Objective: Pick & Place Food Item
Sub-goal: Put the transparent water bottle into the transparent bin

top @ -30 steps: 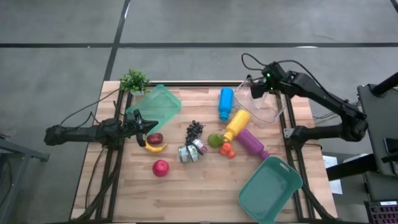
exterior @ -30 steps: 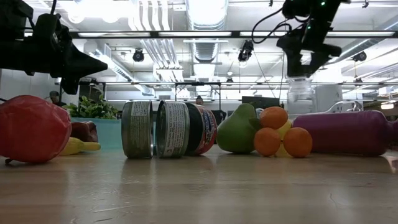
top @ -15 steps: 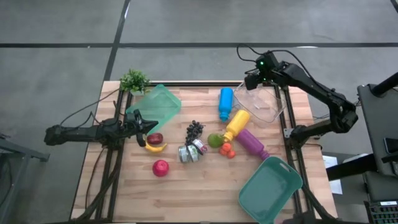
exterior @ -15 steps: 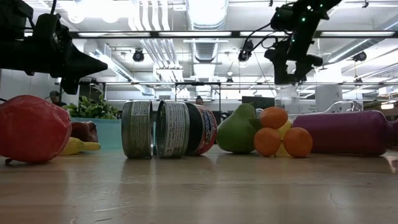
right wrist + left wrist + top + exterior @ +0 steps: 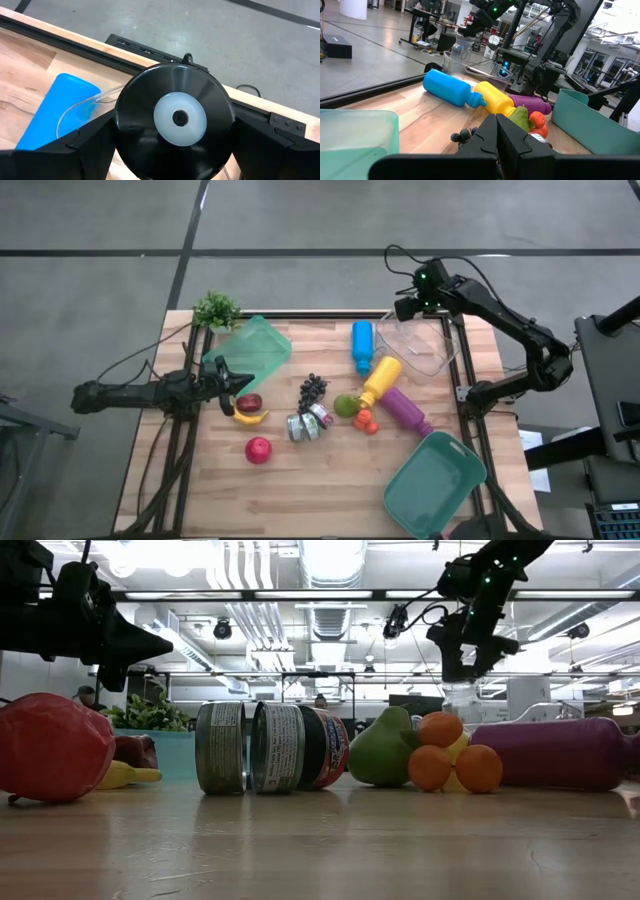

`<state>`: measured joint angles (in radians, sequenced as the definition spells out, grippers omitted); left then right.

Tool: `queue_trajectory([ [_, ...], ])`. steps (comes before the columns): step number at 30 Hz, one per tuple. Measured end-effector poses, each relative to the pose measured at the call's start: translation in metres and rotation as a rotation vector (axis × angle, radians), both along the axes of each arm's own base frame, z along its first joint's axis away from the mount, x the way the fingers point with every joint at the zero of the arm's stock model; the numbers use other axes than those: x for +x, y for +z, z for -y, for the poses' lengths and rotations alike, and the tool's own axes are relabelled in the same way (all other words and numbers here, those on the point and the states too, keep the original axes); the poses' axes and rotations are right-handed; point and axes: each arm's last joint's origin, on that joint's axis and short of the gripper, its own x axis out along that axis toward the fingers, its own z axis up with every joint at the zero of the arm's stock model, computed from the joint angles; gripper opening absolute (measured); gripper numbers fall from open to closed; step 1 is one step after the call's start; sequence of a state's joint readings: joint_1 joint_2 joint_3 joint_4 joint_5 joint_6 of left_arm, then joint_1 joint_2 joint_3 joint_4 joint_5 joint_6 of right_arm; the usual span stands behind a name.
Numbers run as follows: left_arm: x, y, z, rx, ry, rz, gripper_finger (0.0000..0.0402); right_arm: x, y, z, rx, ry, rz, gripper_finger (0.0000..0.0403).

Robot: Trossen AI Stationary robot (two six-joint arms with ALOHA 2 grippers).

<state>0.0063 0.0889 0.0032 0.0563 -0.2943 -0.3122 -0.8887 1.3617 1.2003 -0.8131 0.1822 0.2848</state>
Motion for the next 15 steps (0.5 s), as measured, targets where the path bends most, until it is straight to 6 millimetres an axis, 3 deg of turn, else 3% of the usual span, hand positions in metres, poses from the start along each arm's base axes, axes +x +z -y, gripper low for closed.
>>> queue_trajectory([
  [9, 0.0000, 0.0000, 0.0000, 0.000, 0.000, 0.000, 0.0001, 0.0001, 0.0000, 0.0001, 0.000, 0.008, 0.000, 0.0328],
  [15, 0.0000, 0.0000, 0.0000, 0.000, 0.000, 0.000, 0.0001, -0.0002, -0.0007, 0.0001, 0.000, 0.005, -0.004, 0.0377],
])
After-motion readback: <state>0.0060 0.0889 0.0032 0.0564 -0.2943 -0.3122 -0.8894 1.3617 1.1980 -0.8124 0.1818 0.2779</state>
